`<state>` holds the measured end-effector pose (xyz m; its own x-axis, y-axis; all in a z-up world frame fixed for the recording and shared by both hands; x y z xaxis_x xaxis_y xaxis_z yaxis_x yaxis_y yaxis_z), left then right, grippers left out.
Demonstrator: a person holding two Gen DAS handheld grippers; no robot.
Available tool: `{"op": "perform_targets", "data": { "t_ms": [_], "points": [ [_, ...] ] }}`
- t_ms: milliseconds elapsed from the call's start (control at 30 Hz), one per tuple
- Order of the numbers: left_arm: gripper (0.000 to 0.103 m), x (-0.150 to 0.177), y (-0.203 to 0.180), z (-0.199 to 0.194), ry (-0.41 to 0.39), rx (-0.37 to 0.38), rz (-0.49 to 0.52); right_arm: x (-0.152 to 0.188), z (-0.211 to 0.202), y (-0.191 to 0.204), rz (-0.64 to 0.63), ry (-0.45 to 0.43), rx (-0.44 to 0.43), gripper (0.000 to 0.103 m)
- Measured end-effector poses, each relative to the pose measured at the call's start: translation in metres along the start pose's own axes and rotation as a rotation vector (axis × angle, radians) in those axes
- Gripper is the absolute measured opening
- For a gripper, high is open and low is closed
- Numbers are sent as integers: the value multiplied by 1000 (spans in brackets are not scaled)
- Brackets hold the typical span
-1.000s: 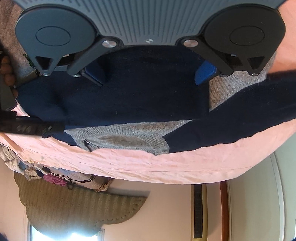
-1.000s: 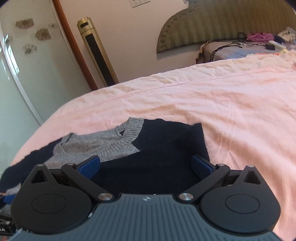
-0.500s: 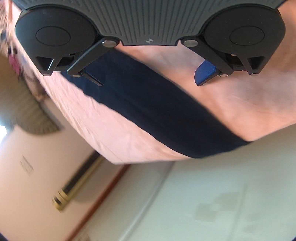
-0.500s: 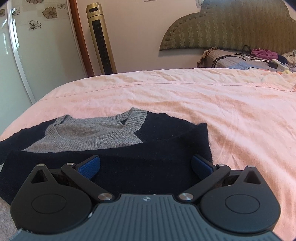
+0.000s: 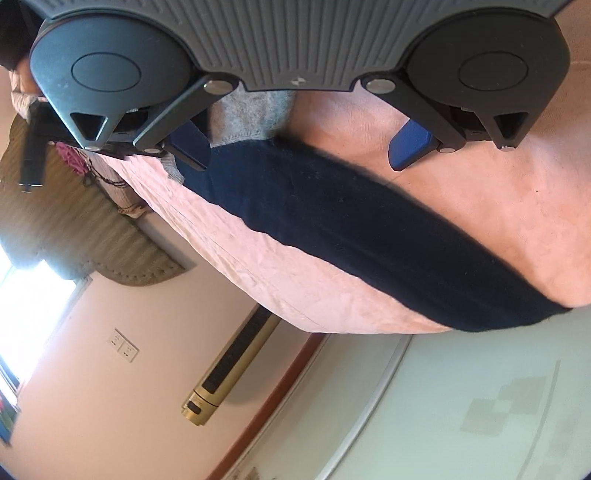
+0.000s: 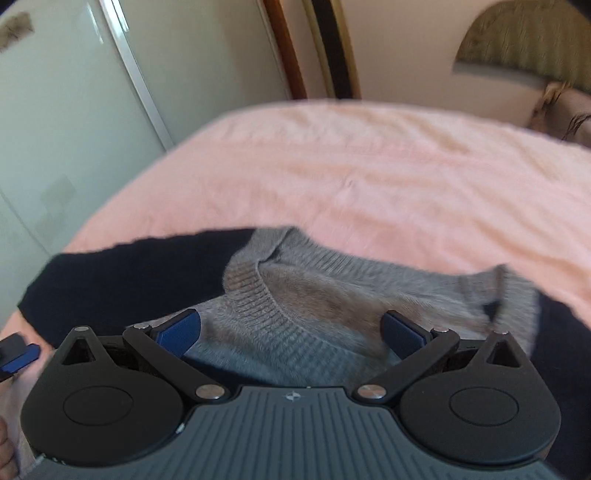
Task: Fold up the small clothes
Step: 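Grasp the other navy sleeve with the left tool and lift it, then fold the held sleeve across the sweater body and open the left tool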
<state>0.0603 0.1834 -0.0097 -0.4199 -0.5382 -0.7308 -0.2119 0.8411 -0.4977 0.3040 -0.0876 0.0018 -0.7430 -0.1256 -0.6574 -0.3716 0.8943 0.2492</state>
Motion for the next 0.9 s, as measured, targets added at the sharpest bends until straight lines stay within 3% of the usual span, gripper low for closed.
{"op": "perform_targets", "data": {
  "t_ms": [133,267,333,400,433,567,633,733,900],
  "points": [
    [103,-1,0,3,-7,2,-2,-18,29,-1,-67,-53,133,103],
    [103,-3,5,2,-25,-6,-24,-23,6,-15,122,-62,56,103],
    [103,-5,10,-8,-64,-64,-45,-11,-25,-17,200,-103,15,103],
    [103,-11,24,-24,-118,-94,-110,19,-61,-14,196,-118,-71,103],
    [103,-15,36,-32,-135,-87,-167,35,-75,-12,167,-101,-74,103],
    [103,-34,97,-41,-144,-45,-492,95,-117,-14,36,-109,43,103],
    [103,-45,107,-38,-149,-53,-532,115,-122,-22,9,-115,95,103],
    [103,-61,120,-25,-145,-97,-552,125,-130,-27,45,-174,55,103],
    [102,-84,131,-9,-191,-178,-517,126,-131,-35,87,-190,38,103]
  ]
}}
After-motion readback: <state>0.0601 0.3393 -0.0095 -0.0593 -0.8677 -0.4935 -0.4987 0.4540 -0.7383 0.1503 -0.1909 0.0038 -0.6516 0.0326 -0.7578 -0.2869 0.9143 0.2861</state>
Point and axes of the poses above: each gripper's, at about its wrist camera, not at the fingertips, and z roughly the way its jaws point, y to its left, x to its underside, the point moved 2 cm from there along z, roughly the way its jaws point, and after that the axes turned 3 degrees about z, right-handed, at the moved point
